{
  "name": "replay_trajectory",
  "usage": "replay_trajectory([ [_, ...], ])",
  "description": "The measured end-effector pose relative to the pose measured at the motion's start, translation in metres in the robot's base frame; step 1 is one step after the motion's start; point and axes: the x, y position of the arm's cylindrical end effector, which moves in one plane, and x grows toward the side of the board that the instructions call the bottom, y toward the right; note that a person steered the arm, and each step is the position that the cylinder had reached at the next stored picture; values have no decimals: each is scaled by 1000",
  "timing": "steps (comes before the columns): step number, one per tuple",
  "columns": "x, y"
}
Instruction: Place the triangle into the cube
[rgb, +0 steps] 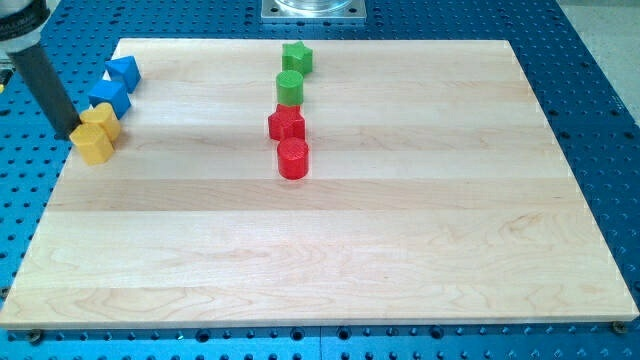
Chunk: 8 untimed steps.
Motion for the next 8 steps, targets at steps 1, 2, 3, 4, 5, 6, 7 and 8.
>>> replay_trajectory([
  [1,-31,29],
  [2,-63,47],
  [3,-77,28],
  [4,-104,0],
  [5,-134,11],
  [6,-136,25],
  [7,-119,35],
  [8,-113,62],
])
